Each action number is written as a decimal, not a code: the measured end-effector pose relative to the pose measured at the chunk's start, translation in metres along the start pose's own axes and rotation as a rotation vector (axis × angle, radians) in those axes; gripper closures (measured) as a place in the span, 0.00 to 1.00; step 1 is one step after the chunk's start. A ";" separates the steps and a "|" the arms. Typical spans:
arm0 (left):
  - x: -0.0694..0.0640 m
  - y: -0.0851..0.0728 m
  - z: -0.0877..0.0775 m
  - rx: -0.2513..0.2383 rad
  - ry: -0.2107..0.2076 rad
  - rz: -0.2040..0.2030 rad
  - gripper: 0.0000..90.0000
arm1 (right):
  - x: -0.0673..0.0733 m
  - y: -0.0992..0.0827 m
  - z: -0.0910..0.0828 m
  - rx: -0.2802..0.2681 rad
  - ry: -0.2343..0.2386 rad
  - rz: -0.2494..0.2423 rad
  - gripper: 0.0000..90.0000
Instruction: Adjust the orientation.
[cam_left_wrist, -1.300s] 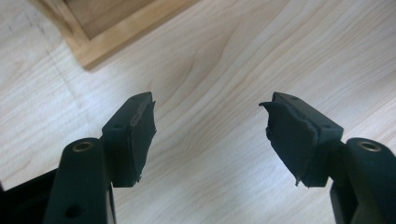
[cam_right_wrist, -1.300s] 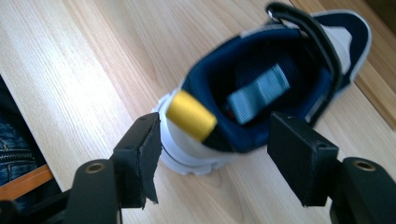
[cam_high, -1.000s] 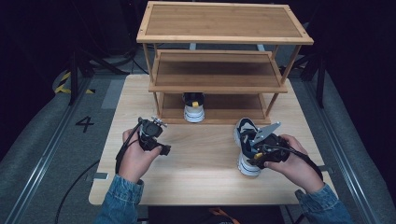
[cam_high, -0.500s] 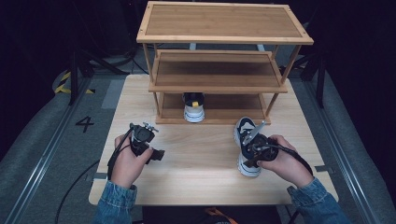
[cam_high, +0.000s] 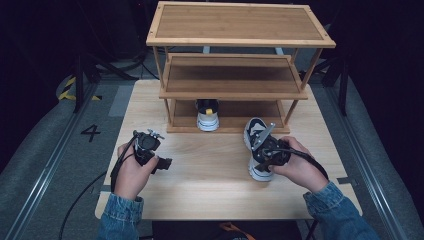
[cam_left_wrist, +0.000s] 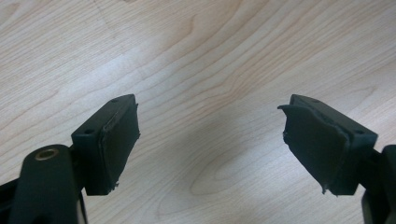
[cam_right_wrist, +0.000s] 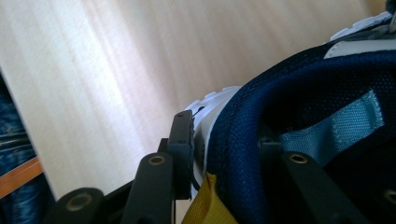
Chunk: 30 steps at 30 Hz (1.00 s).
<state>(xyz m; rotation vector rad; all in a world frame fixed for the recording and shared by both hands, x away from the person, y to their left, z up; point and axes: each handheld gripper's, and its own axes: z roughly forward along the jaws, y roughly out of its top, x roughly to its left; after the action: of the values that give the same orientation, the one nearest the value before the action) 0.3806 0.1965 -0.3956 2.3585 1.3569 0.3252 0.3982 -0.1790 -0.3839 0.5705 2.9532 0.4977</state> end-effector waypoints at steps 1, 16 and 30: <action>0.002 0.000 0.000 -0.001 -0.004 0.002 0.21 | -0.002 0.004 -0.001 -0.004 -0.010 -0.002 0.76; 0.012 -0.004 -0.003 -0.010 -0.008 -0.027 0.20 | -0.057 0.060 0.028 0.018 -0.051 -0.092 0.75; 0.016 -0.003 -0.002 -0.010 -0.011 -0.040 0.19 | -0.079 0.086 0.041 0.002 -0.029 -0.093 0.71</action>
<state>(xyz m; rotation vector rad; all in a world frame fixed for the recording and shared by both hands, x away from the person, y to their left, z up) 0.3859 0.2117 -0.3954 2.3191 1.3920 0.3069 0.5068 -0.1215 -0.3915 0.4340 2.9366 0.4726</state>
